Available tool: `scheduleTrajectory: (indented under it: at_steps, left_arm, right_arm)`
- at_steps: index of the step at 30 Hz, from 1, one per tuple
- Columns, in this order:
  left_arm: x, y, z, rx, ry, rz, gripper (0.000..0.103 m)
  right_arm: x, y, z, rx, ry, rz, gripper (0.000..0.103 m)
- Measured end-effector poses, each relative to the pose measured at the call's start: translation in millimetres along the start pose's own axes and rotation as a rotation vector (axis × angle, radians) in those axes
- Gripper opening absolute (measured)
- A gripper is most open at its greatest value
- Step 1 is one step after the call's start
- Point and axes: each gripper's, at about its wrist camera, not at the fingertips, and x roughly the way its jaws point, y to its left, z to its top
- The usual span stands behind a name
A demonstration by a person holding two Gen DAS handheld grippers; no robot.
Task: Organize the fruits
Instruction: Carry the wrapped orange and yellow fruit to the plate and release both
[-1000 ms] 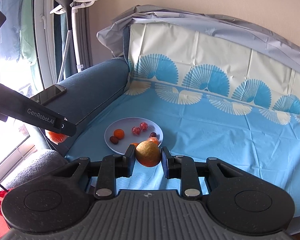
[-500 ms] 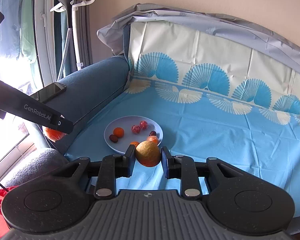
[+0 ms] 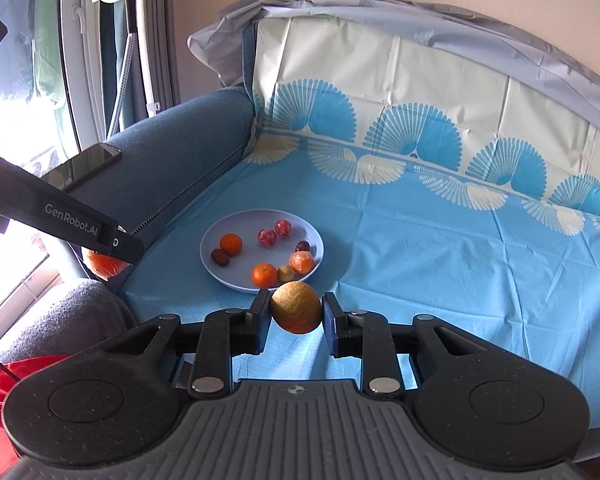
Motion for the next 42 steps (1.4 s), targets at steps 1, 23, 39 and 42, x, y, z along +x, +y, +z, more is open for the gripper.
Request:
scheduleTrajectory:
  at_steps: [1, 23, 39, 42]
  left_arm:
    - [3, 1, 2, 0.001, 0.002, 0.001, 0.041]
    - [110, 27, 90, 0.014, 0.07, -0.014, 0.041]
    - [229, 23, 114, 0.084, 0.179, -0.067, 0.041]
    - [243, 23, 114, 0.092, 0.196, -0.074, 0.041]
  right_arm:
    - [3, 0, 1, -0.002, 0.006, 0.0, 0.029]
    - [128, 7, 57, -0.038, 0.068, 0.059, 0.029]
    - [251, 10, 57, -0.113, 0.158, 0.111, 0.028]
    - [264, 11, 55, -0.13, 0.174, 0.12, 0.028]
